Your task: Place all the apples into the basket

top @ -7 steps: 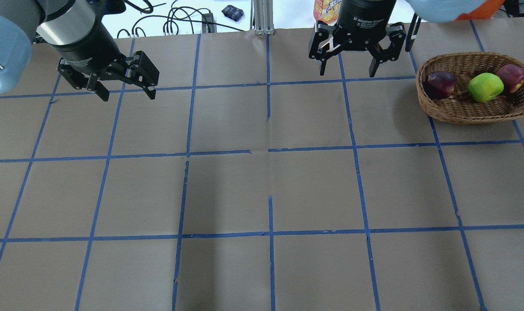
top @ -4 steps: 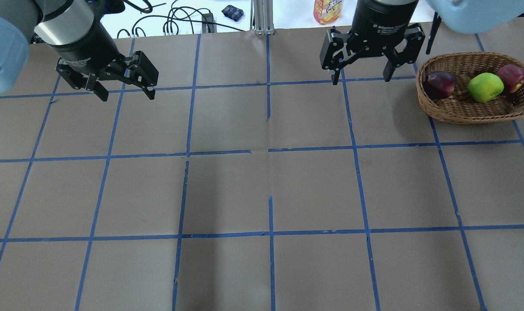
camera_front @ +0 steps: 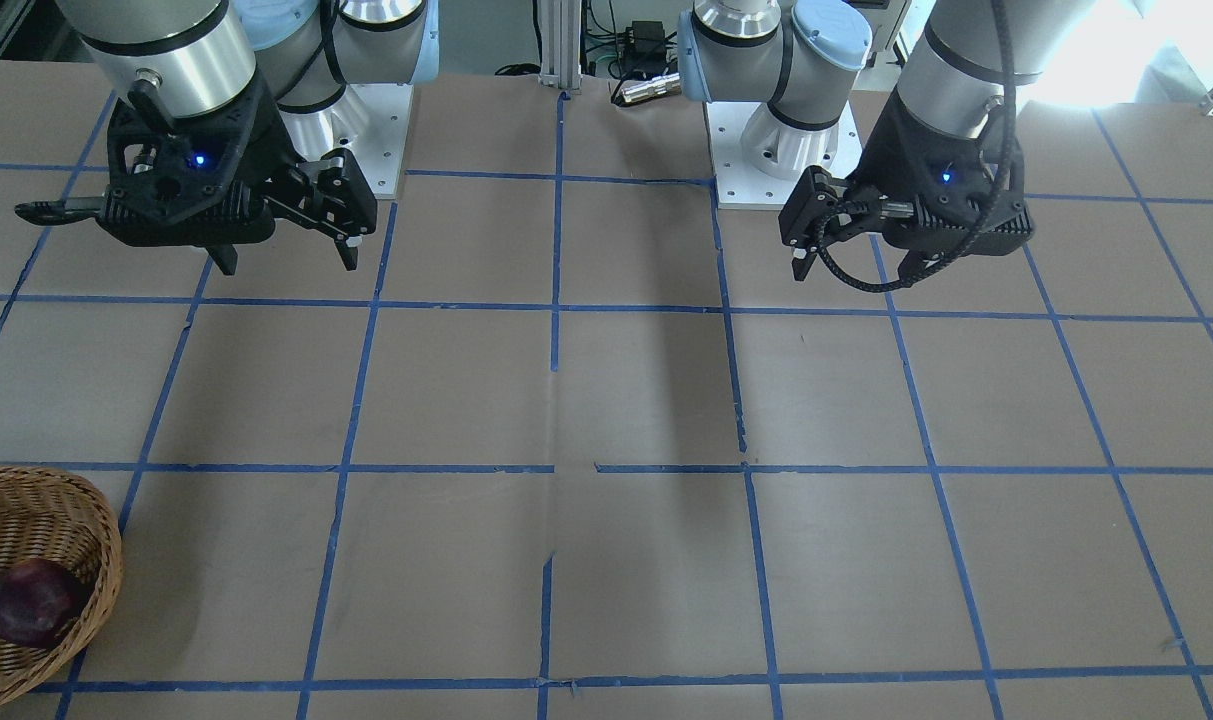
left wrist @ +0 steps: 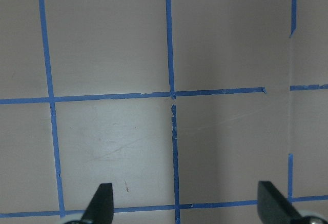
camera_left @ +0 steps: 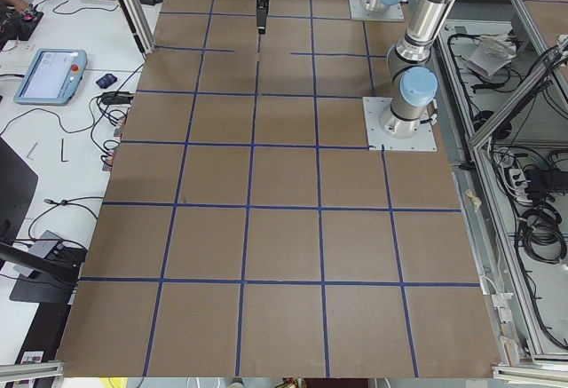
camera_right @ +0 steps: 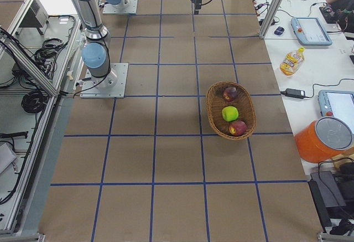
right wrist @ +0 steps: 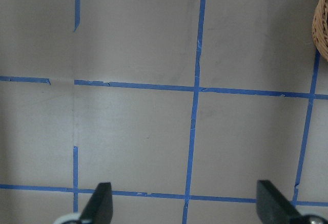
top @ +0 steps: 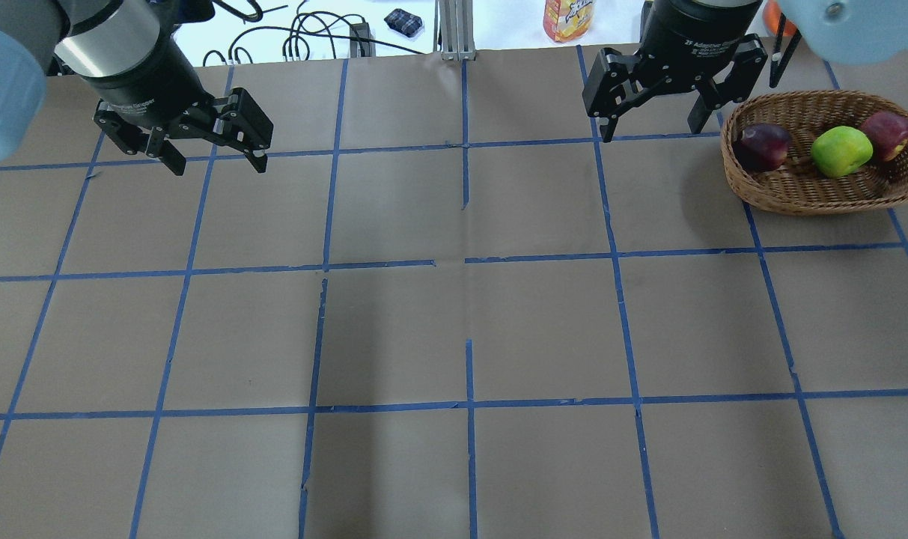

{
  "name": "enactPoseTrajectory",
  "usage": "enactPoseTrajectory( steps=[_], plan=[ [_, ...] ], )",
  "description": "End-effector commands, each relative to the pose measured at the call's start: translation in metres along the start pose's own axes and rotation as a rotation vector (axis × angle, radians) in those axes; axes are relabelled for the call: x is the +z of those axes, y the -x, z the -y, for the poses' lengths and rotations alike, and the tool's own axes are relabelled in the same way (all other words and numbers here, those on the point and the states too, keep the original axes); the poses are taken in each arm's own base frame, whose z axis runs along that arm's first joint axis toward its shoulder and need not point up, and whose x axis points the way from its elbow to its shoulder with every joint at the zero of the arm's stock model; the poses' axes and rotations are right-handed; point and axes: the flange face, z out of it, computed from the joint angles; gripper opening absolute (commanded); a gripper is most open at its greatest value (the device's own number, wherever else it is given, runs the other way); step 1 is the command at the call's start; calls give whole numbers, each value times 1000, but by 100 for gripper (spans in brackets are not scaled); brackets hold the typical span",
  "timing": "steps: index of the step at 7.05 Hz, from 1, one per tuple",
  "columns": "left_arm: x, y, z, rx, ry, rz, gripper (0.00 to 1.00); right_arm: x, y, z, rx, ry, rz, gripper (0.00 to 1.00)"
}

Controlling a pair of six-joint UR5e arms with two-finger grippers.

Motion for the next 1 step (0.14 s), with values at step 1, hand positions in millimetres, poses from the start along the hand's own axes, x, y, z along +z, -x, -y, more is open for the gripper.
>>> enactPoseTrajectory(
  steps=[1],
  plan=[
    [1, 0, 1, 0, 2, 0, 100, -2, 1, -1, -2, -4, 1, 100]
  ],
)
